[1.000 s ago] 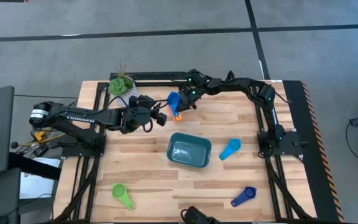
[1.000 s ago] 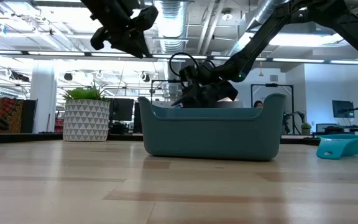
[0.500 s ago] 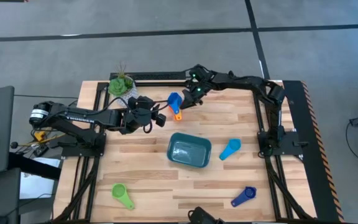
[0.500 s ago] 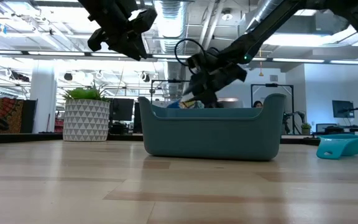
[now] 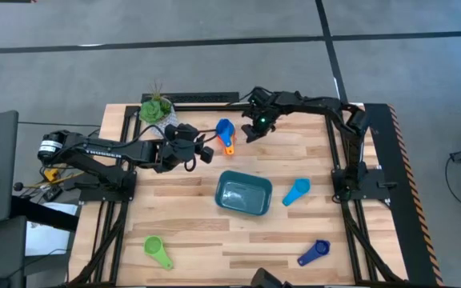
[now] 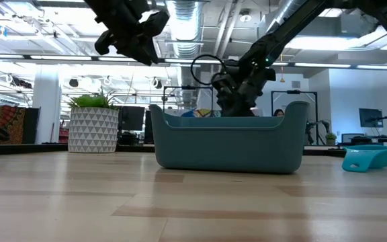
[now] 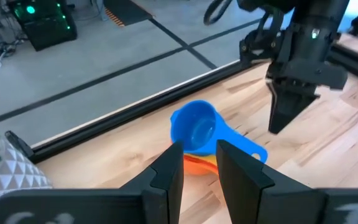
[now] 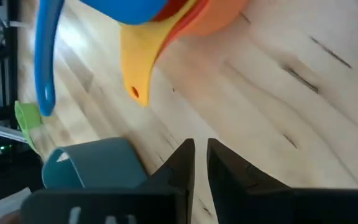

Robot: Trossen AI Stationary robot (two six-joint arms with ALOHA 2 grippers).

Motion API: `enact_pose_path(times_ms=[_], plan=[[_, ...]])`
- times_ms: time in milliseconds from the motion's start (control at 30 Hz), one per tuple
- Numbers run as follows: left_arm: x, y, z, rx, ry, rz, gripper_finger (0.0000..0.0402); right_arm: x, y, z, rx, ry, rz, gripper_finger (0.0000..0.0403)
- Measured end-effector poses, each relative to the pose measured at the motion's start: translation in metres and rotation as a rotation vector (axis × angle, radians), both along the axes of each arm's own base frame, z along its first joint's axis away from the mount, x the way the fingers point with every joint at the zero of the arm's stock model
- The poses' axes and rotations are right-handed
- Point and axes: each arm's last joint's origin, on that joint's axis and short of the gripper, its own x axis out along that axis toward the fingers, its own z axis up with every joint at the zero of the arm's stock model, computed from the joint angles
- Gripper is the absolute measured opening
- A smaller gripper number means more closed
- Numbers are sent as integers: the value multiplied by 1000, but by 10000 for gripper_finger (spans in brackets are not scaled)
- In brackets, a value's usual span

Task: Nest measuring cups in basket
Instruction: Stack the blue measuring cup on top of the red measuring cup

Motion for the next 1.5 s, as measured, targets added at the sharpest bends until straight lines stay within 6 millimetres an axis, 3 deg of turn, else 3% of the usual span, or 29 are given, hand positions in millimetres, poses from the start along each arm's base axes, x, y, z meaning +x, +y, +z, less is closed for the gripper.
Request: enact_pose_path(times_ms=[233,467,700,800,1500], plan=[[-2,0,-3,2,42,4,85,-2,-2,27,-85,-106,-10,70],[-2,1,-3,13,39,22,85,2,-9,64,-375,-240,-97,71],[-2,1,-2,21,35,23,85,26,-3,52,-403,-280,-60,59],[-2,1,-2,22,35,21,85,37,0,56,-470,-347,-56,54],[-2,1,-1,23,34,21,85,44,2,42,-545,-329,60,22]])
